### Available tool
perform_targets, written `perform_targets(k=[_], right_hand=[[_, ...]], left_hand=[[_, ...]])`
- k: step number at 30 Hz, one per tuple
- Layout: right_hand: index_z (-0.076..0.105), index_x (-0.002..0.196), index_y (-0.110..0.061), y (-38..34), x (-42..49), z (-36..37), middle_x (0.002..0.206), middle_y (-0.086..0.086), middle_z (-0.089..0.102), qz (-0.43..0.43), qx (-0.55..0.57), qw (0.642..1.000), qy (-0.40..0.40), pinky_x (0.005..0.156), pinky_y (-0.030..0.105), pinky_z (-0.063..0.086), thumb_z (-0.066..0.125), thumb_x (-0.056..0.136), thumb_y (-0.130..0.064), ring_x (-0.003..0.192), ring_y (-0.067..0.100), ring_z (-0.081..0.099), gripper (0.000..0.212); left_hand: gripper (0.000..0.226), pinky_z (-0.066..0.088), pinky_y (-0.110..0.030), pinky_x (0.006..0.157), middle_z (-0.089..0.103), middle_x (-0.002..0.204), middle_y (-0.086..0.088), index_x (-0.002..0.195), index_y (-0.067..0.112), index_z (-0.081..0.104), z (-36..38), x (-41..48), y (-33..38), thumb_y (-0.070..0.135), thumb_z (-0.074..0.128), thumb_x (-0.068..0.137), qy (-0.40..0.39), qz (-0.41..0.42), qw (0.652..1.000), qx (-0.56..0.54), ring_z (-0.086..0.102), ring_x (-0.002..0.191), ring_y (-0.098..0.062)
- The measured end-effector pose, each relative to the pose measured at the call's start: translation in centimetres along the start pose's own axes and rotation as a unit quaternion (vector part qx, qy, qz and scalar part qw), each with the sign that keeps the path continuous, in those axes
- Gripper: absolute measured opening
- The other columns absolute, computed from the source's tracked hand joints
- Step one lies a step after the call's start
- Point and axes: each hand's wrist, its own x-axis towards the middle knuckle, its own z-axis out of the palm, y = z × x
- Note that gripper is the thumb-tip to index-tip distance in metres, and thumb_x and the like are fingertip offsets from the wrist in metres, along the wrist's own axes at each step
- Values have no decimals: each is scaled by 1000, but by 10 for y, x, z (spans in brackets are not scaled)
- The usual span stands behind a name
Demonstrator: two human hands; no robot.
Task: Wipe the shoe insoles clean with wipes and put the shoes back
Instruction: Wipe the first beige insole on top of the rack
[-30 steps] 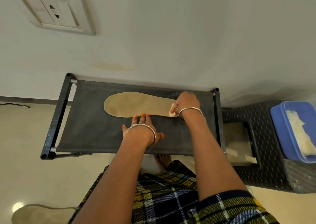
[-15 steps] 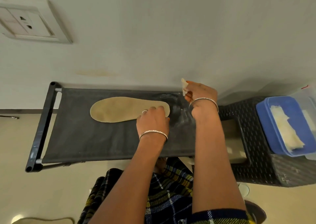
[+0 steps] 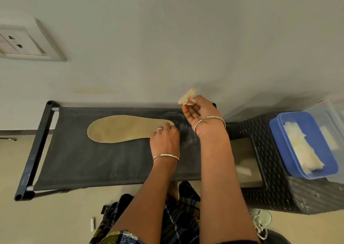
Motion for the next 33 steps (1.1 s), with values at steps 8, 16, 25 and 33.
perform_targets(k=[8, 16, 25, 33], right_hand=[[63, 94, -2, -2, -38, 10, 92, 16, 70, 19, 42, 998, -43, 75, 34, 59, 65, 88, 2, 88, 26, 68, 8], [64, 93, -3, 20, -117, 13, 89, 14, 69, 37, 17, 997, -72, 76, 32, 57, 62, 90, 3, 85, 23, 67, 7], [63, 93, -1, 103, -243, 4, 88, 15, 66, 149, -22, 983, -109, 75, 32, 56, 60, 92, -1, 81, 23, 64, 3], [64, 96, -2, 166, -333, 33, 89, 14, 66, 160, -94, 966, -182, 65, 28, 55, 63, 90, -3, 83, 22, 64, 6]], left_hand=[[22, 47, -32, 61, 69, 99, -6, 120, 16, 53, -38, -29, -10, 21, 49, 99, 23, -67, 996, -58, 69, 86, -27], [20, 41, -31, 60, 67, 87, -5, 110, 26, 59, -98, -112, -44, 31, 45, 97, 82, -213, 941, -250, 63, 81, -29], [16, 61, -41, 68, 74, 74, -1, 87, 17, 68, -151, -232, -124, 33, 69, 88, 154, -334, 713, -597, 73, 69, -14], [45, 60, -35, 58, 69, 94, -23, 119, 6, 47, -188, -368, -191, -3, 72, 83, 189, -393, 461, -773, 73, 74, -28]])
